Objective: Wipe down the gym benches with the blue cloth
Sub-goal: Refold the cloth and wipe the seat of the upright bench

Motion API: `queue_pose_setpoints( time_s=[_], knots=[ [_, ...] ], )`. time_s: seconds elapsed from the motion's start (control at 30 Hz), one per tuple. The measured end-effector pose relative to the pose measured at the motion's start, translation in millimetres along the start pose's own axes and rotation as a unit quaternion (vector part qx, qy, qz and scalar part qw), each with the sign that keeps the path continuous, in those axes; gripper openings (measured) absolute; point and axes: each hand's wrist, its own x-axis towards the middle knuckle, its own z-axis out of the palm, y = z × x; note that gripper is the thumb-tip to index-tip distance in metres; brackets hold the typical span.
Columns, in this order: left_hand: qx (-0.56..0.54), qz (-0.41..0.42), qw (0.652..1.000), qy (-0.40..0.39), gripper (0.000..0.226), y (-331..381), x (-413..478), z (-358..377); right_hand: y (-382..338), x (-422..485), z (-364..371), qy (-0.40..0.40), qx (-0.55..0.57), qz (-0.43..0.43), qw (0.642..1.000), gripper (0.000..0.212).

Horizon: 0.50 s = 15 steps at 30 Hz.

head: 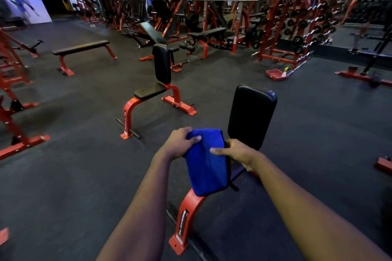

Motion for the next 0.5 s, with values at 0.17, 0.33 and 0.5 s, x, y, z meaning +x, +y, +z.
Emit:
queue_pose_setpoints(
  time_s=[0.17,0.33,0.5],
  knots=[
    [-0.031,-0.047,0.998,0.002,0.029,-13,29,33,26,18,-12,0.044,0.004,0.002,0.999,0.041],
    [-0.044,-0.095,0.990,0.090,0.019,-42,70,89,56,63,-36,0.095,-0.041,-0.008,0.995,0.067],
    [-0.047,-0.176,0.979,0.092,0.018,-73,111,152,106,131,-69,0.107,-0.133,0.037,0.985,0.049]
  ],
)
